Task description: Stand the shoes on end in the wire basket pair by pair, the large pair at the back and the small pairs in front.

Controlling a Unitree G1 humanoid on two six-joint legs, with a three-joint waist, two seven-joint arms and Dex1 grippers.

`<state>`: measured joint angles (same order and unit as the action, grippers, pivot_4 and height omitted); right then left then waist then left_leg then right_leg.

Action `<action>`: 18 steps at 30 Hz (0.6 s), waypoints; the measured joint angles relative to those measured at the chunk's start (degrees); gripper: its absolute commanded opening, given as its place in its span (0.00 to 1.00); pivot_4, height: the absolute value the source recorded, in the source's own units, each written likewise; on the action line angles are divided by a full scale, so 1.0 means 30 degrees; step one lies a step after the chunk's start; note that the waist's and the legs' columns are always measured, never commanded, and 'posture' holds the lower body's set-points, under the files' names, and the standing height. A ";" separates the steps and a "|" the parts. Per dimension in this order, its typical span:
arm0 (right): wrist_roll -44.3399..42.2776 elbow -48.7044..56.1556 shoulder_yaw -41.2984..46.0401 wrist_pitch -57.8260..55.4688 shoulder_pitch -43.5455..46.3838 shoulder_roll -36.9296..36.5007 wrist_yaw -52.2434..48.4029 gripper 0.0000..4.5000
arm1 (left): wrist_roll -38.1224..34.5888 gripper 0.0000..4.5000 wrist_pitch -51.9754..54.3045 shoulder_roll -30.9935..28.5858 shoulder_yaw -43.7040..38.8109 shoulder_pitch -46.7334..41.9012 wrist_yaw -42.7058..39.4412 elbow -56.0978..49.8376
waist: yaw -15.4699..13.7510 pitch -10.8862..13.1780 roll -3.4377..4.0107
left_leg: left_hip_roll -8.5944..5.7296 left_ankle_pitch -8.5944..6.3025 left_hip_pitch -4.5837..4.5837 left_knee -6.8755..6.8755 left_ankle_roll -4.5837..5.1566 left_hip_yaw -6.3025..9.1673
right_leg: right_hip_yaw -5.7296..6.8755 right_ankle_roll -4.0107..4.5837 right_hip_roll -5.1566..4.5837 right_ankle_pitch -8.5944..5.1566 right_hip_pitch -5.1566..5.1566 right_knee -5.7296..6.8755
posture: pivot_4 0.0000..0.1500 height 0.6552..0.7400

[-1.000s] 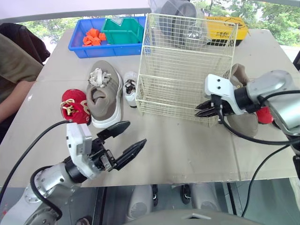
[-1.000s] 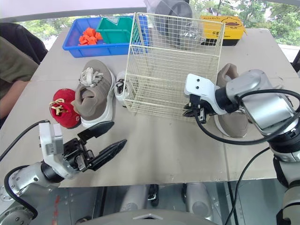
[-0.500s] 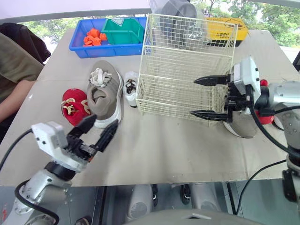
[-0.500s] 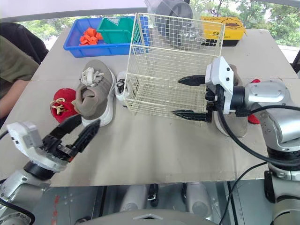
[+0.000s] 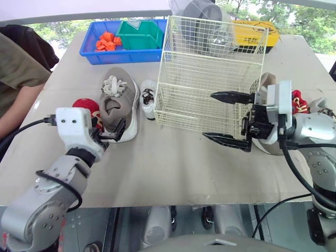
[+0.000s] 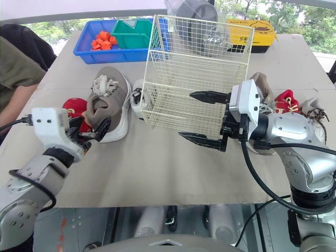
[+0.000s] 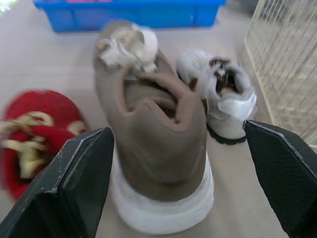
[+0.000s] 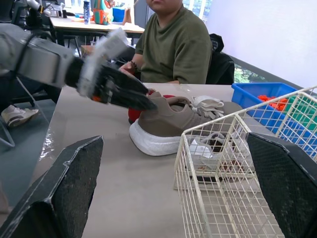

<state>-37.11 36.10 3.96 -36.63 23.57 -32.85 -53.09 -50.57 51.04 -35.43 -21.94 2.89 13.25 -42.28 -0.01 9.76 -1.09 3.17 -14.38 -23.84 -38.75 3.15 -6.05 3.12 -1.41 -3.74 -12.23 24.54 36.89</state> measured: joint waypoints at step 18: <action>-0.0440 -0.0078 -0.0727 0.0557 -0.0022 -0.0894 0.0302 1.00 | 0.7002 0.15 -0.3199 0.3883 0.3060 -0.1018 -0.0493 0.2111 | -0.0268 -0.0069 0.0051 | -0.0004 0.0004 0.0017 0.0000 -0.0002 0.0015 | 0.0010 0.0006 -0.0032 0.0003 -0.0027 0.0008 | 1.00 1.00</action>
<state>-38.43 35.86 1.78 -34.96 23.51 -35.54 -52.19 -29.56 41.45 -23.79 -12.76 -0.16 11.77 -35.95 -0.81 9.56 -0.94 3.16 -14.36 -23.79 -38.75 3.14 -6.00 3.15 -1.39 -3.83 -12.22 24.46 36.92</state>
